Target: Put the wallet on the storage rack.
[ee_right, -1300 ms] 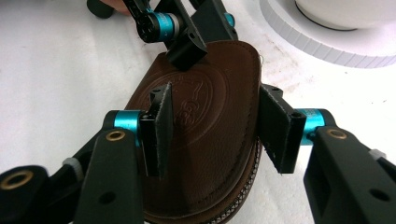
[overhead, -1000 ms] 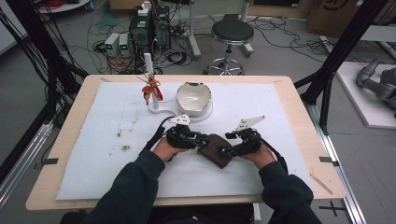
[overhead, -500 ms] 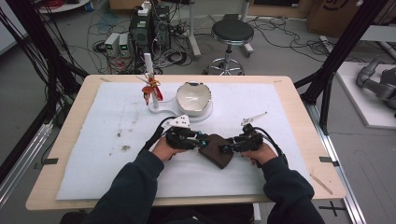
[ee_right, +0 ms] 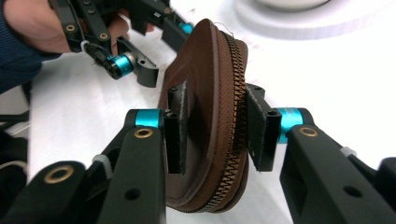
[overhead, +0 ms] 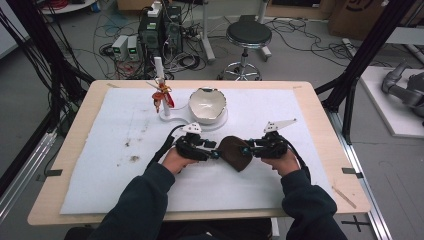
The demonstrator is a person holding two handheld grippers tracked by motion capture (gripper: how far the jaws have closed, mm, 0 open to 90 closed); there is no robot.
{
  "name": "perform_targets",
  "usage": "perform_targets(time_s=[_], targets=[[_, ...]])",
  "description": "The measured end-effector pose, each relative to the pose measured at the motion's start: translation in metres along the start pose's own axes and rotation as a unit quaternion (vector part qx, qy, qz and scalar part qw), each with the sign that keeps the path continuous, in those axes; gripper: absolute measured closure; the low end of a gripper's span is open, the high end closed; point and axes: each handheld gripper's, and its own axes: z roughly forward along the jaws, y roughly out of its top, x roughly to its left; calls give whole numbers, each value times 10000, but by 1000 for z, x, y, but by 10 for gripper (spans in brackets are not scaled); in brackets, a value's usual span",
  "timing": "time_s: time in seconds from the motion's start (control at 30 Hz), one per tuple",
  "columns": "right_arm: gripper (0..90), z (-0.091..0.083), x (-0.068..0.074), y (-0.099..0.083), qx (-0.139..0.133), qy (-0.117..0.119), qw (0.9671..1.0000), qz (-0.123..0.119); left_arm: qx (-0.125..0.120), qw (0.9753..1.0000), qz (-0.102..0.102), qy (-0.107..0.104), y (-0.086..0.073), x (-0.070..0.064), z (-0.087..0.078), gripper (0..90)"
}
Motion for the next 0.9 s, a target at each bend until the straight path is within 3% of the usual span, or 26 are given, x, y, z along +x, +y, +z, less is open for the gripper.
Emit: perform_targets(time_s=[0.13, 0.23, 0.33, 0.47, 0.53, 0.67, 0.77, 0.9], targets=[[695, -4, 4, 2, -138, -151, 9997, -92, -123, 9994, -83, 327, 1, 3, -12, 479], [710, -5, 4, 2, -194, -10, 9998, -51, -339, 9982, -151, 462, -2, 8, -28, 472], [715, -7, 4, 3, -221, -16, 9998, -24, -541, 9962, -221, 644, -8, 13, -47, 440], [719, -10, 5, 4, -311, -156, 9994, -51, -849, 9921, -345, 853, -16, 19, -76, 362], [721, -12, 5, 7, -353, -185, 9992, -45, -1013, 9890, -430, 991, -19, 20, -89, 293], [723, -16, 6, 13, -448, -307, 9984, -140, -1178, 9835, -293, 1343, -19, 20, -114, 248], [726, -19, 5, 20, -533, -383, 9977, -179, -1159, 9806, -168, 1574, -23, 21, -133, 245], [731, -22, 1, 30, -714, -382, 9966, -148, -1334, 9739, -333, 1803, -37, 29, -155, 245]])
